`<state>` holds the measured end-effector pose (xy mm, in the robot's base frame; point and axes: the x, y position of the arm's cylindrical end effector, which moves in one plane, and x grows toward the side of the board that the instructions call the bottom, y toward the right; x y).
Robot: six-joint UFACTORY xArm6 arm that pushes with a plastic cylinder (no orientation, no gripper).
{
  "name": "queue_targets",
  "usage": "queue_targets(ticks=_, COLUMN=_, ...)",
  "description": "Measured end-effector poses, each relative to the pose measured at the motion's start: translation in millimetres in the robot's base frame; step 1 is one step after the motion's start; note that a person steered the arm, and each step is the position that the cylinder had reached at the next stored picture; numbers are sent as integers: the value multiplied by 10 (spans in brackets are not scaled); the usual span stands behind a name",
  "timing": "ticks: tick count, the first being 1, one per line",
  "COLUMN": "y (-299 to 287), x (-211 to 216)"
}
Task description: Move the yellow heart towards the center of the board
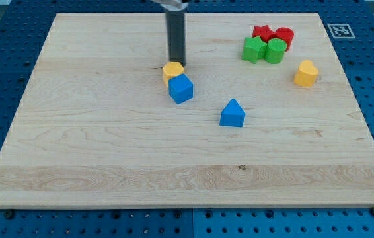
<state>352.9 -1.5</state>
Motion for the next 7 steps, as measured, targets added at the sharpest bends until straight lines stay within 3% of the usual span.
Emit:
queue_targets(ticks=1, y=581, x=154)
queue_targets(ticks=2, y=909, x=833)
queue_targets(ticks=3, y=1473, x=1219)
queue_targets(ticks=4, y=2308, x=1238)
queue_targets(ticks=5, y=2776, x=833)
queue_targets(ticks=6, y=2657, x=195)
queue_targets(ticks=7, y=2351, x=115)
